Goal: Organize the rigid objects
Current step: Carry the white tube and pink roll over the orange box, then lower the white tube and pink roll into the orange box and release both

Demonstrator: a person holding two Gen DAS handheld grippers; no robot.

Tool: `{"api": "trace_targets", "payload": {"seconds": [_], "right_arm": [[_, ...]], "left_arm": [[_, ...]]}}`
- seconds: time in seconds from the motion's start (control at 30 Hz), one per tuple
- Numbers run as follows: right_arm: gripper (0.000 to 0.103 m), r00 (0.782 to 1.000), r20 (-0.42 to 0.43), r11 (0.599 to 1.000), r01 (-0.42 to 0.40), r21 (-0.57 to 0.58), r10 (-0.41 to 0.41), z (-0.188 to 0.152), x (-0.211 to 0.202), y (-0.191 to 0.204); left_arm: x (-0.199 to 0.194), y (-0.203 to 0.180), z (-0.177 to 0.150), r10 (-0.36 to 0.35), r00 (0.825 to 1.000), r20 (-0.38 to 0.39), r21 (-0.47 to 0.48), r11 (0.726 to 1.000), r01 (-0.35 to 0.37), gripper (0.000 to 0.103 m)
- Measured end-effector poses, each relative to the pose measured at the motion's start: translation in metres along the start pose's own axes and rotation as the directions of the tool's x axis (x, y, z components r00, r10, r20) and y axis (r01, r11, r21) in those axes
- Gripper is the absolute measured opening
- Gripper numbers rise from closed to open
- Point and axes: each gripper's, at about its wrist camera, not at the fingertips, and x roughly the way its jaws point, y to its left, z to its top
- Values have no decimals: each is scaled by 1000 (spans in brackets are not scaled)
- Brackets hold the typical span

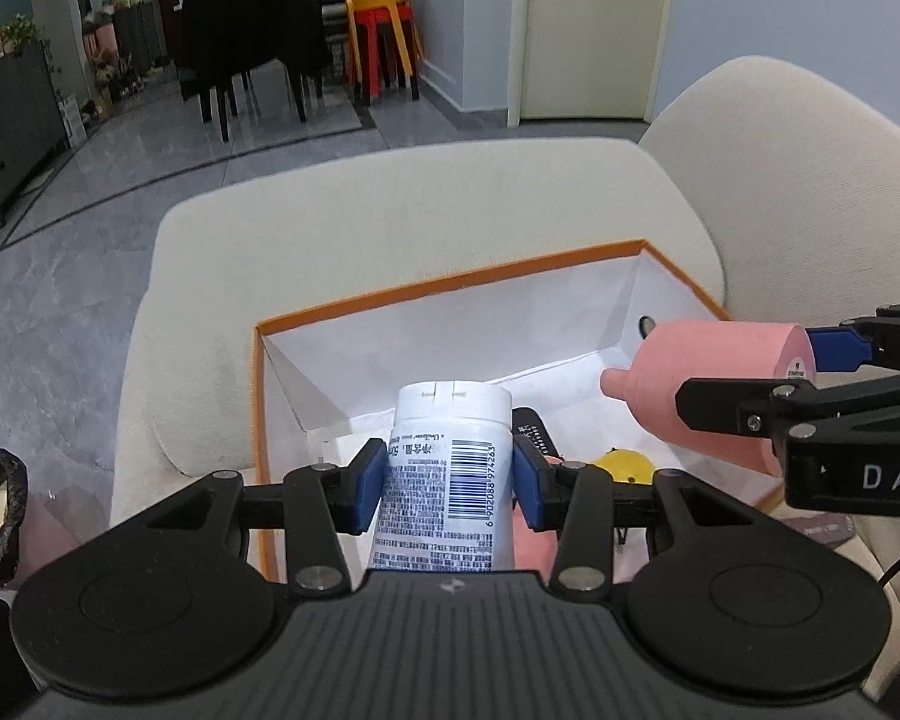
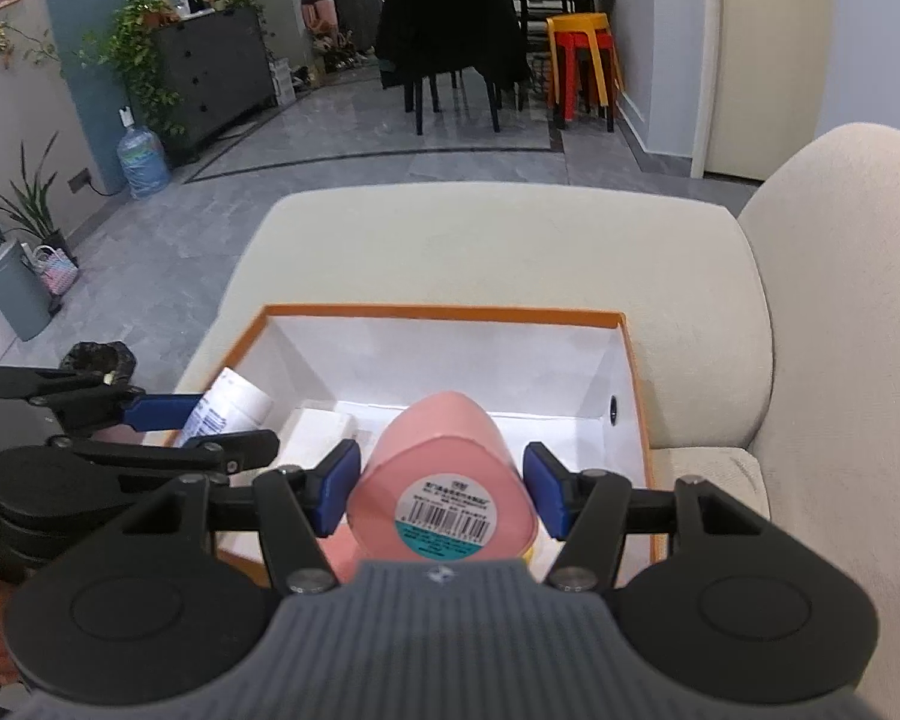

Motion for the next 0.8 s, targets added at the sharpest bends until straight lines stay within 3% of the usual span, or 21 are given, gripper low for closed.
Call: {"api": "trace_targets", "payload": {"seconds": [0.8], "right_arm": [[60,988,-150,999,46,27,-42,40,121,-27]], "left_arm": [[96,7,33,31,980,-195,19,999,-27,52]]}}
